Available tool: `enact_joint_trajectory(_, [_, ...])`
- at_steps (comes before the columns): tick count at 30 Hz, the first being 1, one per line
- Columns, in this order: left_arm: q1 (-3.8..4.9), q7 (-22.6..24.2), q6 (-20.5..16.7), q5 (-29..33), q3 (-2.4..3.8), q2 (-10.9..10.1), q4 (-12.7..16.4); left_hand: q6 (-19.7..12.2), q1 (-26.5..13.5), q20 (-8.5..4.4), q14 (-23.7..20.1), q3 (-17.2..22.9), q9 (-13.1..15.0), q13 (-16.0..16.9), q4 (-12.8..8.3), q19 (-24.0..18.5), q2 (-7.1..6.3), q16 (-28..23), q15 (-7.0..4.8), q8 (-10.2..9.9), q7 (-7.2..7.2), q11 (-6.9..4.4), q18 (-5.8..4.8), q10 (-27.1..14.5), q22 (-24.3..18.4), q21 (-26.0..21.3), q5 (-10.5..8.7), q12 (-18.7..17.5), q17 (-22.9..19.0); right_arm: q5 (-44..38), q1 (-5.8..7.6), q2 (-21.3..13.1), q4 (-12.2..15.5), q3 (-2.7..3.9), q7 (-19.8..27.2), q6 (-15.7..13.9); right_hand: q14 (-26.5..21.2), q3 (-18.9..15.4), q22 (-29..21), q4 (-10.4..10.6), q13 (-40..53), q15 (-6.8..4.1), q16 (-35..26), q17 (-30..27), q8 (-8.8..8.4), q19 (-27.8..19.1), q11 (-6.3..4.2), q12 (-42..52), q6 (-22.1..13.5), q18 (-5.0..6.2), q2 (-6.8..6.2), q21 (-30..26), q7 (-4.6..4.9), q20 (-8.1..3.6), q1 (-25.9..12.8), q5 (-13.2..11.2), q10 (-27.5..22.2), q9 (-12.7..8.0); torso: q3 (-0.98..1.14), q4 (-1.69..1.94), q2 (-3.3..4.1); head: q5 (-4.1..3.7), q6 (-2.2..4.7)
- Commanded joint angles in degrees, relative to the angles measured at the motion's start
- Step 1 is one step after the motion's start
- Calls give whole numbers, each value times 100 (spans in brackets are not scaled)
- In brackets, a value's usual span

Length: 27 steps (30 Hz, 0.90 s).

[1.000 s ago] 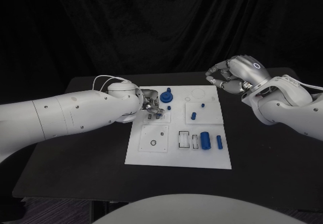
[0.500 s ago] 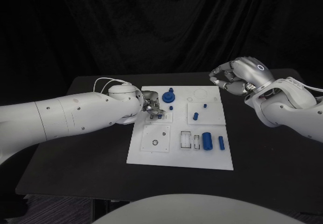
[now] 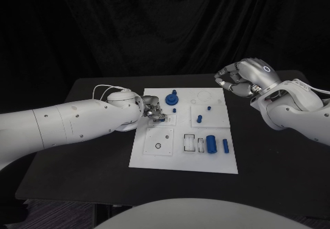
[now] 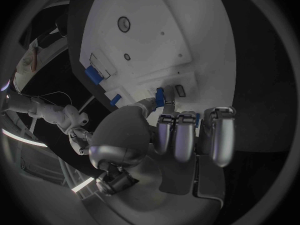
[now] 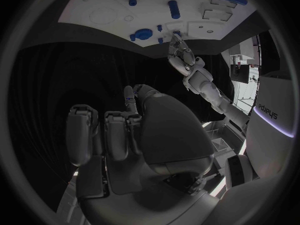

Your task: Assemble the parts on the task board

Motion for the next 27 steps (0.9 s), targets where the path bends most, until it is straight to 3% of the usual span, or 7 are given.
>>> enact_joint_trajectory(1, [-41, 13, -100, 9, -14, -31, 25, 42, -62, -40, 606, 39, 6, 1493, -1, -12, 10, 37, -39, -20, -8, -36, -71, 597, 731, -22, -14, 20, 1508, -33, -16, -8, 3, 4, -163, 19, 533, 34, 1218, 8, 1506, 54, -25, 1280, -9, 230, 47, 15, 29, -7, 8, -23, 3, 34, 61, 21, 588, -8, -4, 0, 13, 14, -1])
enact_joint_trajectory(8, [-59, 43, -126, 9, -14, -67, 49, 46, -73, -41, 606, 66, 17, 1493, -2, -25, 2, 37, -40, -30, -9, -37, -67, 597, 719, -33, 4, 20, 1508, -33, -20, -3, -6, 4, -189, 53, 532, 38, 1216, 6, 1506, 55, -29, 1275, -11, 227, 48, 15, 27, -5, 9, -31, 5, 35, 64, 21, 588, -9, 2, -7, 17, 54, -1])
enact_joint_trajectory(20, [-85, 124, -348, 9, -15, -40, 5, 58, -110, -42, 606, 114, 39, 1493, 21, -24, 13, 37, -40, -47, -8, -36, -67, 597, 722, -37, -17, 20, 1508, -33, -26, 5, -14, 4, -224, 108, 529, 46, 1210, 0, 1506, 57, -38, 1268, -15, 220, 51, 15, 21, -1, 12, -50, 9, 36, 70, 21, 588, -11, 5, 1, 8, 27, -1])
enact_joint_trajectory(27, [-114, 120, -440, 9, -15, -42, -5, 63, -117, -43, 606, 153, 53, 1493, 31, -22, 38, 37, -41, -55, -8, -37, -67, 597, 725, -38, -21, 20, 1508, -33, -27, 2, -20, 4, -261, 145, 529, 50, 1205, -3, 1506, 58, -40, 1266, -17, 214, 53, 15, 19, 3, 14, -64, 11, 37, 73, 21, 588, -12, 0, -13, 12, 34, -1])
